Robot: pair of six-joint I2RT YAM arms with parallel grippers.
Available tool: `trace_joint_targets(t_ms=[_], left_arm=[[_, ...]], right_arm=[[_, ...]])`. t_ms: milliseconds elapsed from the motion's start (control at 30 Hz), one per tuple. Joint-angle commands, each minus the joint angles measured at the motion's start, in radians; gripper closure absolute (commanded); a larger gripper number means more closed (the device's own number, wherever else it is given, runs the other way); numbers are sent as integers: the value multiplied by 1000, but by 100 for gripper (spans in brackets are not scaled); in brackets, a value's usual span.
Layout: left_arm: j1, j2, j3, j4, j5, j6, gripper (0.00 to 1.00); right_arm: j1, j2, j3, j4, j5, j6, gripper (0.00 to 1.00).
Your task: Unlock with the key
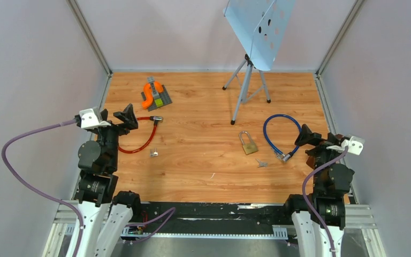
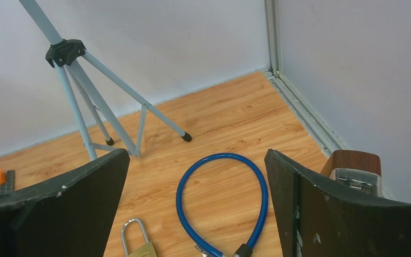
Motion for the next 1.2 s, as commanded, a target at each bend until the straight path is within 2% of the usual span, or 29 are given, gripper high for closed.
trace_joint_targets(t_ms=[0, 300, 500, 667, 767, 967, 1100, 1167], left_arm=[[8, -1, 50, 0, -18, -14, 0], [8, 29, 91, -49, -12, -44, 0], [8, 36, 109, -111, -29, -53, 0], [8, 36, 117, -128, -16, -58, 0], [8, 15, 119, -137, -26, -51, 0], [7, -13, 111, -150, -41, -37, 0], [5, -26, 111, -151, -47, -29, 0], [4, -33, 111, -153, -53, -25, 0]], right_arm=[[-4, 45, 47, -24, -36, 42, 0], [-4, 325, 186, -224, -87, 152, 0], [-4, 461, 186, -243, -94, 230, 0], [-4, 645, 224, -300, -91, 280, 0], [-4, 727, 242, -323, -56, 341, 0], [-8, 875, 244, -348, 113, 499, 1], [-10, 986, 254, -346, 164, 593, 7], [-10, 1032, 253, -331, 178, 615, 14]])
